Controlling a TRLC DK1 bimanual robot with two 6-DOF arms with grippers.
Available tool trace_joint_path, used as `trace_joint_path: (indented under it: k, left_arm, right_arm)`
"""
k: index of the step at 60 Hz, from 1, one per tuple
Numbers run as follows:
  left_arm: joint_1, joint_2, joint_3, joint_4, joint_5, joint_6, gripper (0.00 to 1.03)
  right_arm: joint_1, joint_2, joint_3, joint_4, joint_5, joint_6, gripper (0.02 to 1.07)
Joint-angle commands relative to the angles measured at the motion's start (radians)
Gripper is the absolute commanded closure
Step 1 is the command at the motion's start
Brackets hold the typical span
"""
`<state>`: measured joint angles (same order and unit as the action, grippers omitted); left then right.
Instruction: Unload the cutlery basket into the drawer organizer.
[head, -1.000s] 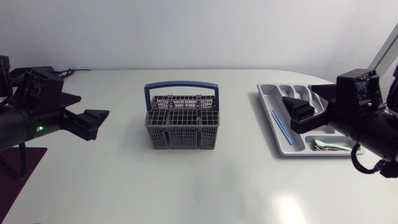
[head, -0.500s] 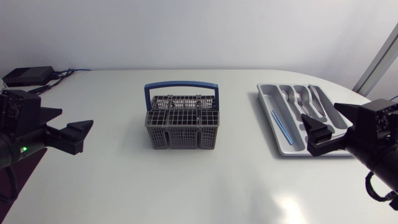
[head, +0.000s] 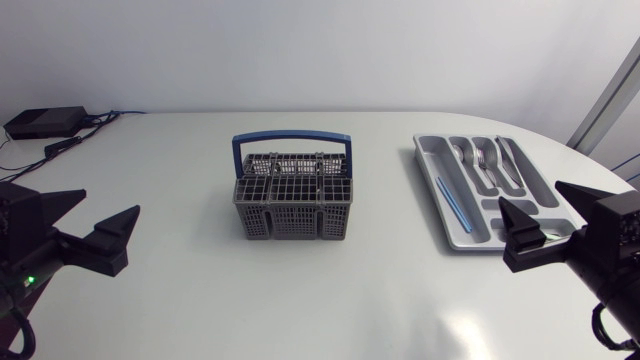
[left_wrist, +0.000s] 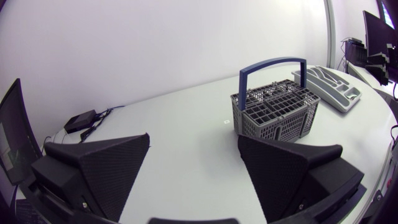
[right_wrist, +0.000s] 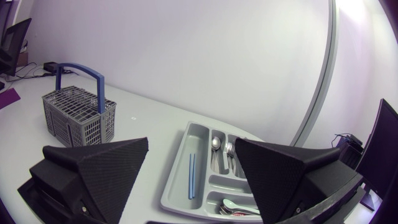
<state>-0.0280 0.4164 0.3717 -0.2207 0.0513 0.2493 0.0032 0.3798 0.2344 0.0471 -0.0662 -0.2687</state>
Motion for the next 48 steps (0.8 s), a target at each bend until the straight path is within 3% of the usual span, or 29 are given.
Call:
trace_joint_path:
  k: [1, 48]
  left_arm:
    - [0.011, -0.044, -0.057, 0.027, -0.002, -0.045, 0.05]
    - [0.028, -0.416, -0.372, 0.221, -0.051, -0.249, 0.05]
  right_arm:
    - [-0.007, -0.042, -0.042, -0.013, 0.015, 0.041, 0.07]
    - [-0.003, -0.38, -0.234, -0.047, 0.066, 0.269, 0.07]
